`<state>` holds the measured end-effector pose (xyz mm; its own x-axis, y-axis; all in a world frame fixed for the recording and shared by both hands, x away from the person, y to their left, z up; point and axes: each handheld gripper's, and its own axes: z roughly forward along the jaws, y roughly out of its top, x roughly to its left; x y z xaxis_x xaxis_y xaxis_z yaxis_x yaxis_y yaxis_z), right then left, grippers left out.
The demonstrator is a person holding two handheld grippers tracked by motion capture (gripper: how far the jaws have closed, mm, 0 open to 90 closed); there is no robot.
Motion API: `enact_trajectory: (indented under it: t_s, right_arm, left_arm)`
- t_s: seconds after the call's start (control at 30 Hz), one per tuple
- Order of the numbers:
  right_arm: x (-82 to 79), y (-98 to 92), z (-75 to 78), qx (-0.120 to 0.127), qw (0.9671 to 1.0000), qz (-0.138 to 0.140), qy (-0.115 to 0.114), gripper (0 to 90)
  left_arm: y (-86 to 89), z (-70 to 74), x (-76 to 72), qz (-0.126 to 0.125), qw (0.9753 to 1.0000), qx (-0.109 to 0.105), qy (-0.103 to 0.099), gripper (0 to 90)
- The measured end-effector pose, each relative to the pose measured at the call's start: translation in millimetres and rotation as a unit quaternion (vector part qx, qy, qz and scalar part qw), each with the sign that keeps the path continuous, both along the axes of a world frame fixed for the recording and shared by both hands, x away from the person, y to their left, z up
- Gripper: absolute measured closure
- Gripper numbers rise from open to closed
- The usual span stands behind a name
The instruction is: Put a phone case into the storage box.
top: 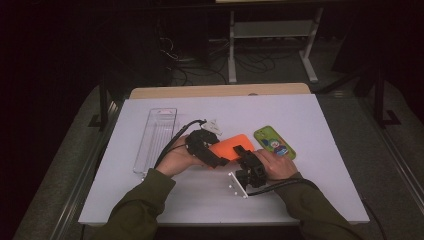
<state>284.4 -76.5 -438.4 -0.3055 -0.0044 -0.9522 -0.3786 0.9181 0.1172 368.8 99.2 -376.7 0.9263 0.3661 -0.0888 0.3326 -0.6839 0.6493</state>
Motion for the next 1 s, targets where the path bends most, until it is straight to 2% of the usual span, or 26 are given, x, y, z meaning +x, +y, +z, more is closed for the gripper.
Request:
enact_trajectory:
  t_s: [0.2, 0.3, 0.4, 0.57, 0.7, 0.73, 0.77, 0.8, 0.87, 1.0]
  right_arm:
    - [-0.5, 0.1, 0.4, -0.005, 1.0, -0.002, -0.001, 70.9]
    - [-0.9, 0.5, 0.1, -0.008, 0.9999, -0.005, -0.004, 72.6]
    - [-1.7, 1.1, -0.2, -0.01, 0.9999, -0.01, -0.009, 74.5]
    - [-3.4, 1.9, -0.1, -0.011, 0.9994, -0.016, -0.028, 79.6]
    - [-3.8, 2.1, 0.3, -0.015, 0.9994, -0.016, -0.027, 80.5]
    - [-4.2, 2.5, -0.5, -0.013, 0.9995, -0.021, -0.022, 80.9]
    - [-4.1, 2.6, -0.8, -0.015, 0.9995, -0.02, -0.021, 81.1]
    - [-4.3, 2.7, -2.2, -0.016, 0.9993, -0.019, -0.026, 81.1]
    - [-4.4, 3.0, -1.7, -0.013, 0.9995, -0.02, -0.022, 81.3]
    - [-4.3, 2.5, -1.4, -0.01, 0.9994, -0.024, -0.02, 81.3]
  left_arm:
    - [-0.3, 0.0, -0.2, 0.003, 1.0, -0.005, 0.003, 15.7]
    - [0.7, 0.8, 1.1, -0.002, 1.0, -0.001, 0.005, 15.7]
    - [0.8, 0.5, 1.7, 0.002, 0.9999, -0.009, 0.009, 15.7]
    - [3.1, 2.3, 3.1, 0.003, 0.9995, -0.021, 0.022, 15.7]
    - [3.5, 3.2, 1.5, -0.005, 0.9997, -0.023, 0.011, 16.6]
    - [4.3, 3.9, -0.3, -0.005, 0.9996, -0.028, -0.001, 28.1]
    - [4.6, 4.8, -0.3, -0.001, 0.9995, -0.029, -0.009, 30.0]
    - [4.7, 4.5, 0.2, 0.005, 0.9995, -0.032, -0.006, 29.6]
    - [6.3, 4.9, 1.2, 0.004, 0.9995, -0.031, -0.001, 24.9]
    - [8.9, 7.0, 1.5, 0.004, 0.9988, -0.05, 0.002, 17.9]
